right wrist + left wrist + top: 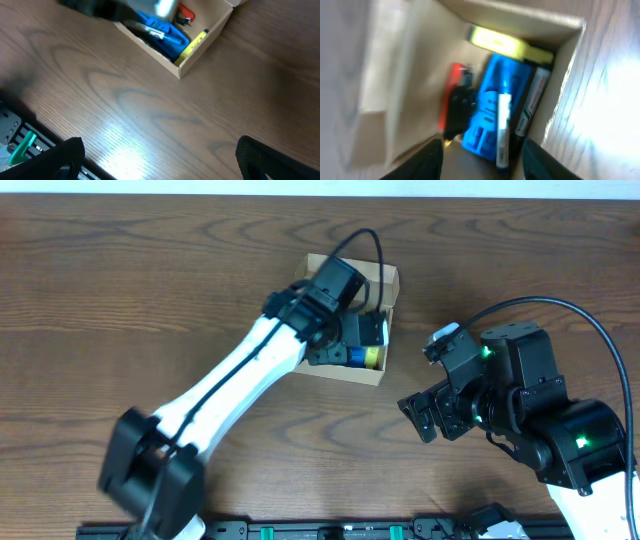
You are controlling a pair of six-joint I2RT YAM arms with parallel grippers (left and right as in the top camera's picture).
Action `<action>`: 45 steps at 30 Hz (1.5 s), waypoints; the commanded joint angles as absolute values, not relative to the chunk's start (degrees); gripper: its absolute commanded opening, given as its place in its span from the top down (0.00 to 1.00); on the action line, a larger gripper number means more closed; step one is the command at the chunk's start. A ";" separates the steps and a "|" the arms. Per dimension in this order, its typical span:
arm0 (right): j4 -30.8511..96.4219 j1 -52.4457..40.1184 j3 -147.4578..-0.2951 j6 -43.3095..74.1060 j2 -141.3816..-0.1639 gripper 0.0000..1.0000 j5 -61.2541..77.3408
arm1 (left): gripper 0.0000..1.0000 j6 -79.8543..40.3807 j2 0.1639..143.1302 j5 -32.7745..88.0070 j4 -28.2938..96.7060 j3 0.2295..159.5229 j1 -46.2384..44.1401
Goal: Pack container
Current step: 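Lower the blue-capped marker into the box and open left gripper, then raise both grippers to the lid flaps on either side of box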
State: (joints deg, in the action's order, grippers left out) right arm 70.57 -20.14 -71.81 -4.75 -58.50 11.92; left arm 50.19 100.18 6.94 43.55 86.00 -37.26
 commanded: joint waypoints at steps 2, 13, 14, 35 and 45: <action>70.50 -19.79 -71.99 -4.12 -58.52 0.01 11.79 | 0.47 35.62 92.20 5.72 44.80 87.53 -36.12; 70.50 -19.79 -71.99 -4.12 -58.52 0.01 11.79 | 0.94 14.52 81.82 6.00 51.53 87.53 -28.73; 70.48 -19.79 -71.99 -4.12 -58.52 0.01 11.79 | 0.94 11.18 81.78 6.04 51.75 87.53 -27.29; 59.70 -19.16 -70.89 9.72 -65.76 0.99 7.57 | 0.94 -10.92 102.54 37.54 39.27 87.55 -6.00; 44.73 -8.75 -70.67 19.42 -84.53 0.99 11.38 | 0.94 -18.81 115.13 40.56 27.97 91.79 -5.91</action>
